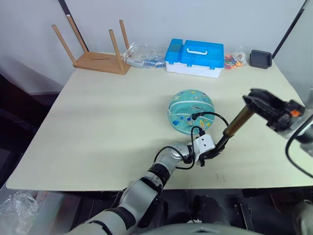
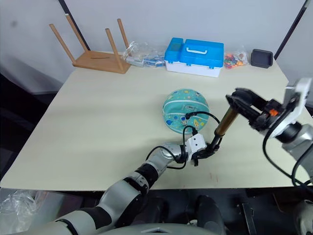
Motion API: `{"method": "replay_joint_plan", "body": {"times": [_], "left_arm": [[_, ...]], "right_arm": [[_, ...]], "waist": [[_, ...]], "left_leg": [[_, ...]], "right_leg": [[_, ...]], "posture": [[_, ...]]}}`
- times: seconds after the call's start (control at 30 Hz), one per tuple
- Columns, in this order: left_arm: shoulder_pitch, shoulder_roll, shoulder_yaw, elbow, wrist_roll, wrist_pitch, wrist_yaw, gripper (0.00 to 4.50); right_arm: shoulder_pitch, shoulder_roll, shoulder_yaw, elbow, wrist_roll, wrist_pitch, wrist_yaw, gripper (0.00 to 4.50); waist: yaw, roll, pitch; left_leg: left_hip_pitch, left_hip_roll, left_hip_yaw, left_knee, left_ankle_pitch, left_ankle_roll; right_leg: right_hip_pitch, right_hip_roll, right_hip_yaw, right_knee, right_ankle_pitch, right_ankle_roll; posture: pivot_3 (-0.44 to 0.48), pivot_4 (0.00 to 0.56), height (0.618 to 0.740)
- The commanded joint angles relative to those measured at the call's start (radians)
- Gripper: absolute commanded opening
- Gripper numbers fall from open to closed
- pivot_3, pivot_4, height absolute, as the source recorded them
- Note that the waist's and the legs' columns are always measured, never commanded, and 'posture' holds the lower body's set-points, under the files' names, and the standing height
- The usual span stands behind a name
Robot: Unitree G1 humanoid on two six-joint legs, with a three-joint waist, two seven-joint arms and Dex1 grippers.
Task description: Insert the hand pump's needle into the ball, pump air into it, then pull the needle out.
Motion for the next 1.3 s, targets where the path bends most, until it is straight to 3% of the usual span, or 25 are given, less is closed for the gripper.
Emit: {"method": "replay_joint_plan", "body": {"times": [0.03, 0.17, 0.33, 0.6, 0.87, 1.1, 1.3], "left_arm": [[0.035, 0.008, -0.021, 0.051, 0.03, 0.037, -0.014, 1.07], [0.037, 0.01, -0.021, 0.049, 0.032, 0.038, -0.015, 1.07], [0.034, 0.011, -0.021, 0.05, 0.032, 0.039, -0.018, 1.07], [0.028, 0.009, -0.022, 0.057, 0.031, 0.038, -0.024, 1.07], [0.026, 0.003, -0.024, 0.062, 0.029, 0.034, -0.028, 1.07], [0.025, 0.002, -0.024, 0.062, 0.028, 0.035, -0.027, 1.07], [0.03, 0.007, -0.023, 0.055, 0.028, 0.036, -0.025, 1.07]], "right_arm": [[0.089, 0.041, 0.151, 0.089, -0.181, -0.041, 0.053, 1.77], [0.113, 0.093, 0.256, 0.174, -0.326, -0.12, 0.09, 1.77], [0.067, 0.091, 0.239, 0.163, -0.364, -0.134, 0.087, 1.77], [-0.183, -0.086, -0.097, 0.017, 0.048, 0.054, -0.042, 1.77], [-0.296, -0.23, -0.234, 0.017, 0.337, 0.157, -0.168, 1.77], [-0.164, -0.133, -0.112, -0.022, 0.199, 0.135, -0.141, 1.77], [-0.014, -0.022, 0.113, 0.027, -0.1, 0.011, -0.032, 1.77]], "waist": [[-0.002, 0.0, -0.001], [-0.002, -0.002, -0.006], [-0.001, -0.001, -0.007], [0.001, 0.013, 0.008], [0.003, 0.011, 0.009], [0.003, 0.009, 0.008], [0.0, 0.002, 0.001]], "left_leg": [[0.003, 0.0, 0.0, 0.0, 0.0, 0.0], [0.006, 0.002, 0.0, -0.001, 0.0, 0.0], [0.006, 0.002, -0.001, -0.001, 0.0, 0.0], [-0.001, -0.003, 0.0, 0.0, 0.0, 0.0], [-0.012, -0.003, 0.0, 0.001, 0.0, 0.001], [-0.013, -0.003, 0.0, 0.001, -0.001, 0.001], [-0.009, -0.003, 0.0, 0.001, -0.001, 0.001]], "right_leg": [[0.003, 0.0, 0.0, 0.0, -0.001, 0.001], [0.006, 0.001, 0.0, 0.0, -0.002, 0.002], [0.005, 0.001, 0.0, 0.0, -0.002, 0.002], [-0.001, -0.003, 0.001, 0.0, 0.001, -0.001], [-0.009, -0.004, 0.0, -0.001, 0.002, -0.002], [-0.01, -0.004, 0.0, -0.001, 0.002, -0.002], [-0.007, -0.003, 0.0, 0.001, 0.001, -0.002]], "posture": [[0.0, 0.15, 0.74], [0.0, 0.15, 0.74], [0.0, 0.15, 0.74], [0.0, 0.15, 0.74], [0.0, 0.15, 0.74], [0.0, 0.15, 0.74], [0.0, 0.15, 0.74]]}}
